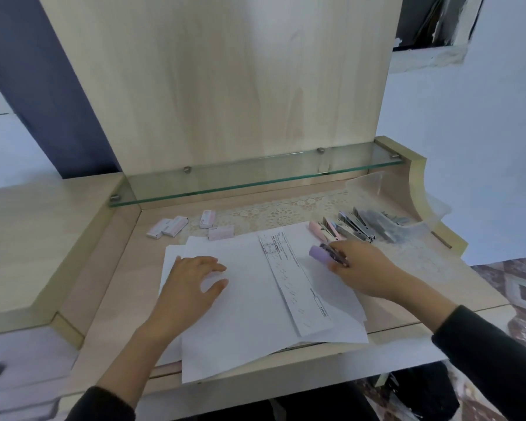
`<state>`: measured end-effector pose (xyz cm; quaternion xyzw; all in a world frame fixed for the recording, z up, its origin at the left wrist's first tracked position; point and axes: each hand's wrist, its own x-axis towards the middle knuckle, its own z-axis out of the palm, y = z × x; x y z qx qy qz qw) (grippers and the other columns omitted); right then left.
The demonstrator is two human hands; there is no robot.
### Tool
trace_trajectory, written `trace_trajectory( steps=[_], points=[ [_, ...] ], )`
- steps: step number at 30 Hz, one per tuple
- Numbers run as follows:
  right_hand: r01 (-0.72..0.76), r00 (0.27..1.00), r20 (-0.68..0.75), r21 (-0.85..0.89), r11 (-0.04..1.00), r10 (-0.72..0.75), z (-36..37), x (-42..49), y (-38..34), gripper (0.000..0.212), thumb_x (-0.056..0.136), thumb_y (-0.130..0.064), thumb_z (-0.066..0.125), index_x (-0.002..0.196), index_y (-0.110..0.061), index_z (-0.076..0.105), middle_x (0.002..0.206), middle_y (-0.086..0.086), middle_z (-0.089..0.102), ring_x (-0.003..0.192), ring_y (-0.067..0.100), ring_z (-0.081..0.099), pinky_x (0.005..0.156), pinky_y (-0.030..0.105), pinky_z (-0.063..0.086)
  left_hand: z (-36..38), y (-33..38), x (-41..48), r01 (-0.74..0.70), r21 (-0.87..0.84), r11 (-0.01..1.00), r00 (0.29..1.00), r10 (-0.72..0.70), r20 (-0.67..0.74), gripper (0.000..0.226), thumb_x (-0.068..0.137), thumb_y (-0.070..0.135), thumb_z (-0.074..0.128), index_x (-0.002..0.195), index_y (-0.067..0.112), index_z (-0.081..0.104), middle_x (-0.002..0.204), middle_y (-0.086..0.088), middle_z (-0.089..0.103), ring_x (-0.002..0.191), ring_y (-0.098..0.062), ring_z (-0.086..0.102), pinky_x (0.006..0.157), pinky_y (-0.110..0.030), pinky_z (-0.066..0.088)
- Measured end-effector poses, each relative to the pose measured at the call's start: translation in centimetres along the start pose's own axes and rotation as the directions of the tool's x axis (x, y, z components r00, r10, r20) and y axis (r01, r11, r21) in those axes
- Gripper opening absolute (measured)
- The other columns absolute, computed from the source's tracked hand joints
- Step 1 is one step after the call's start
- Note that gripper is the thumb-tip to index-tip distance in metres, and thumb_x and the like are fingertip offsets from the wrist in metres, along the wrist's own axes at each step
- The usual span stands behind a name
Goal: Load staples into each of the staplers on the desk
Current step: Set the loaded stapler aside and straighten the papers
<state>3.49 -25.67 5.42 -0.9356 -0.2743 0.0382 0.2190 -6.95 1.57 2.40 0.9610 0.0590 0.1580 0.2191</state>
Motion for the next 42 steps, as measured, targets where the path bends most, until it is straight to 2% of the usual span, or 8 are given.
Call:
trace_trajectory(
  steps=[2, 5, 9, 21, 26, 34, 39, 42],
  points=[
    [0.036, 0.999, -0.007, -0.096, 0.995, -0.037, 0.6, 1.2, -1.1, 0.047, 0.093, -0.045, 0.033, 0.060, -0.012, 0.034, 0.082, 0.006, 0.061, 0.062, 0.023, 0.045, 0.051, 0.028, 0.032, -0.3, -0.7, -0.7, 0.014, 0.068, 0.998, 0.999, -0.016, 0.029, 0.032, 0.086, 0.035, 0.058, 0.117, 0.027, 0.058, 0.133, 0.006, 0.049, 0.124, -0.011, 0.038, 0.113, -0.039, 0.016],
    [0.042, 0.999, -0.010, -0.168, 0.985, -0.045, 1.7, 3.3, -2.6, 0.039, 0.095, -0.040, 0.031, 0.070, -0.015, 0.049, 0.133, 0.017, 0.046, 0.077, 0.023, 0.050, 0.068, 0.031, 0.041, -0.3, -1.4, -1.3, 0.042, 0.096, 0.995, 0.991, -0.054, 0.124, 0.039, 0.089, 0.039, 0.051, 0.127, 0.029, 0.048, 0.143, 0.007, 0.038, 0.131, -0.012, 0.029, 0.113, -0.040, 0.016],
    [-0.053, 0.996, -0.079, -0.227, 0.973, 0.036, 2.6, 5.3, -3.2, 0.036, 0.094, -0.031, 0.034, 0.107, -0.001, 0.051, 0.116, 0.019, 0.048, 0.102, 0.032, 0.051, 0.081, 0.036, 0.041, -0.4, -1.4, -1.2, 0.045, 0.055, 0.997, 0.985, -0.053, 0.163, 0.041, 0.092, 0.037, 0.046, 0.132, 0.029, 0.042, 0.147, 0.008, 0.030, 0.135, -0.011, 0.022, 0.114, -0.034, 0.014],
    [-0.134, 0.963, -0.263, -0.264, 0.955, 0.062, 2.8, 6.6, -0.9, 0.050, 0.091, -0.053, 0.033, 0.107, -0.009, 0.053, 0.107, 0.011, 0.055, 0.092, 0.028, 0.058, 0.070, 0.032, 0.043, 0.4, -1.9, -0.5, 0.022, -0.001, 1.000, 0.988, -0.022, 0.153, 0.040, 0.092, 0.037, 0.049, 0.130, 0.027, 0.045, 0.145, 0.009, 0.032, 0.135, -0.011, 0.022, 0.111, -0.026, 0.015],
    [-0.184, 0.973, -0.187, -0.291, 0.939, 0.133, 1.9, 6.7, -1.3, 0.057, 0.083, -0.060, 0.044, 0.108, -0.010, 0.053, 0.108, 0.010, 0.054, 0.089, 0.022, 0.054, 0.072, 0.029, 0.045, 0.6, -2.0, -0.6, 0.048, -0.043, 0.998, 0.988, -0.041, 0.149, 0.054, 0.079, 0.053, 0.043, 0.126, 0.028, 0.050, 0.142, 0.009, 0.038, 0.133, -0.012, 0.027, 0.110, -0.026, 0.017],
    [0.083, 0.989, -0.114, -0.074, 0.994, -0.091, 4.5, 2.0, -3.5, 0.048, 0.087, -0.046, 0.049, 0.130, -0.026, 0.043, 0.142, -0.003, 0.038, 0.132, 0.014, 0.030, 0.104, 0.031, 0.031, 1.0, -2.3, -1.4, 0.031, -0.088, 0.996, 0.999, -0.034, -0.028, 0.030, 0.090, 0.031, 0.053, 0.119, 0.025, 0.057, 0.137, 0.008, 0.045, 0.130, -0.012, 0.034, 0.110, -0.023, 0.018],
    [0.088, 0.994, -0.060, -0.074, 0.993, -0.092, 5.7, 0.8, -2.9, 0.047, 0.092, -0.041, 0.041, 0.136, -0.025, 0.035, 0.150, -0.003, 0.025, 0.139, 0.012, 0.016, 0.109, 0.027, 0.023, 1.0, -3.1, -2.4, 0.075, 0.039, 0.996, 0.995, -0.077, 0.065, 0.089, 0.062, 0.083, 0.007, 0.130, 0.038, 0.042, 0.146, 0.014, 0.029, 0.138, -0.009, 0.018, 0.114, -0.034, 0.004],
    [0.086, 0.994, -0.054, -0.075, 0.993, -0.090, 6.0, 0.6, -2.7, 0.049, 0.093, -0.045, 0.036, 0.138, -0.027, 0.031, 0.152, -0.005, 0.020, 0.141, 0.011, 0.012, 0.111, 0.026, 0.019, 1.0, -3.0, -2.7, 0.095, 0.047, 0.994, 0.993, -0.098, 0.070, 0.110, 0.047, 0.090, -0.017, 0.131, 0.043, 0.037, 0.143, 0.022, 0.021, 0.137, -0.002, 0.013, 0.113, -0.031, 0.001]
  ],
)
